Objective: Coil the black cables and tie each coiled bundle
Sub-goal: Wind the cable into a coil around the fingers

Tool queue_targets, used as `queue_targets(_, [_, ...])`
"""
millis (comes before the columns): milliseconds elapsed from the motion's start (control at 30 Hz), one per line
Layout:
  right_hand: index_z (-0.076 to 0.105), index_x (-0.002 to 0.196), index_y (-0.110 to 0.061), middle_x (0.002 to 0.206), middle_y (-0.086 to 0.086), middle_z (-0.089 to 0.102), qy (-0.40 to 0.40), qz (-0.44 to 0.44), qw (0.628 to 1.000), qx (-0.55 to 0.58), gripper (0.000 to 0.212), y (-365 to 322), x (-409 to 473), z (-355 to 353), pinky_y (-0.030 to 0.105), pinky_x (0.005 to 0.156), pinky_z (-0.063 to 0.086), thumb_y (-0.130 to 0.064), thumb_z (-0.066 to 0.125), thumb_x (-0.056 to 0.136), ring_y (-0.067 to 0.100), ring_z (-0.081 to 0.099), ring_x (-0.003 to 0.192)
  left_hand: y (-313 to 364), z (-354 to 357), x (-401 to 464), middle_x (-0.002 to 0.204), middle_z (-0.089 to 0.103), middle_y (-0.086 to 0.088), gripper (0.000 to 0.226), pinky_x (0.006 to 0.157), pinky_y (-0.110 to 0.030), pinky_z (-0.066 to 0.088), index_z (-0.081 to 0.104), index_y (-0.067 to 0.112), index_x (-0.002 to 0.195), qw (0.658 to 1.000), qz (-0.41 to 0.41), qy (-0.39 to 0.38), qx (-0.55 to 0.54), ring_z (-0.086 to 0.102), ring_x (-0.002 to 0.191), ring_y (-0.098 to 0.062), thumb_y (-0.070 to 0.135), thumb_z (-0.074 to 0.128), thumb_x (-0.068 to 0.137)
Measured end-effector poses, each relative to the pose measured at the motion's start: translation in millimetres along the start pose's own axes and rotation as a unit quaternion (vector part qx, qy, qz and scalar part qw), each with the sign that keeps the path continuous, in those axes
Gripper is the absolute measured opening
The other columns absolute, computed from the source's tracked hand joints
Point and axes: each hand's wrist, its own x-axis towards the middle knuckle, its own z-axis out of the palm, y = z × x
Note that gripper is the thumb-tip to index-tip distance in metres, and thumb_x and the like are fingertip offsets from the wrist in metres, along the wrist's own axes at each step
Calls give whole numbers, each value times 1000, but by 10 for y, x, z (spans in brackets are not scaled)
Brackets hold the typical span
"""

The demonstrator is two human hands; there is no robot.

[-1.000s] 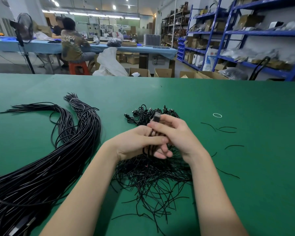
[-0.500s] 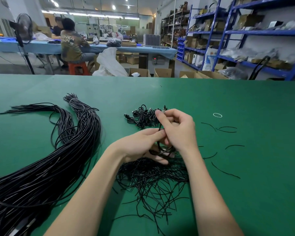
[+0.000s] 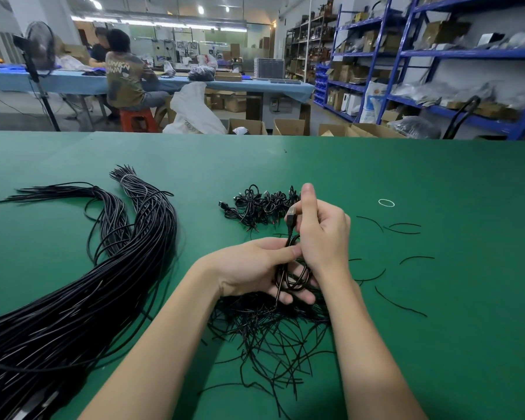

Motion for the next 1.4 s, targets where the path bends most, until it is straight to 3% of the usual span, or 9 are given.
queue_targets(200, [69,69,-14,54,2,57,-11,22,1000,-5,67,7,29,-20,30,59,44,-68,39,95,15,50,53,-46,-14,53,80,56,-7,21,55,-21,34,48,6,106,1000,12,4,-2,49,67,-16,23,37,109])
queue_targets(333, [74,86,-30,72,-6,68,-147,118,981,47,51,69,69,-132,26,53,46,-76,53,78,10,57,59,-67,-13,133,71,43,2,26,58,-23,32,50,10,92,997,28,57,-37,39,63,-11,24,35,109])
queue_targets(467, [80,92,-37,77,-8,70,-227,162,954,113,13,193,42,-305,18,61,45,-47,77,86,6,55,68,-65,-37,195,65,31,6,32,52,-21,35,46,18,81,986,50,133,-89,31,55,-10,30,37,109])
queue_targets(633, [84,95,-26,76,14,54,-204,218,925,234,41,200,-2,-259,16,50,34,-52,82,63,9,37,57,-59,-82,169,63,25,7,33,48,-20,32,43,21,78,991,40,99,-77,25,52,-10,30,35,108])
queue_targets(867, [73,115,-13,54,-5,56,-248,279,879,297,54,173,-26,-201,11,38,29,-40,80,69,2,41,52,21,-181,12,68,20,5,37,52,-22,34,54,19,76,991,-1,-37,-128,20,56,-11,37,26,93])
queue_targets(1067, [84,90,-22,67,-4,65,-351,302,811,358,37,156,-66,-367,8,29,26,-46,93,64,0,43,37,12,-155,2,69,19,4,33,53,-22,27,50,16,81,985,-46,-131,-105,21,58,-12,40,28,89])
queue_targets(1167, [83,85,-19,72,3,60,-344,310,815,349,35,189,-72,-372,9,28,26,-45,94,64,1,44,37,2,-150,6,69,21,4,36,55,-22,31,48,13,86,986,-54,-126,-93,25,59,-11,40,24,91])
queue_targets(1300, [75,83,-13,58,0,47,-266,317,846,336,28,195,-53,-283,10,30,27,-36,83,69,2,44,40,15,-184,13,68,28,6,55,59,-25,27,70,16,86,990,-53,-55,-119,25,61,-10,36,20,98])
queue_targets(1400, [64,87,-14,60,-5,48,-217,313,860,339,32,176,-52,-195,11,37,36,-32,83,69,2,45,44,22,-206,14,69,26,6,44,58,-24,26,58,11,97,990,-47,5,-135,24,60,-10,35,22,102])
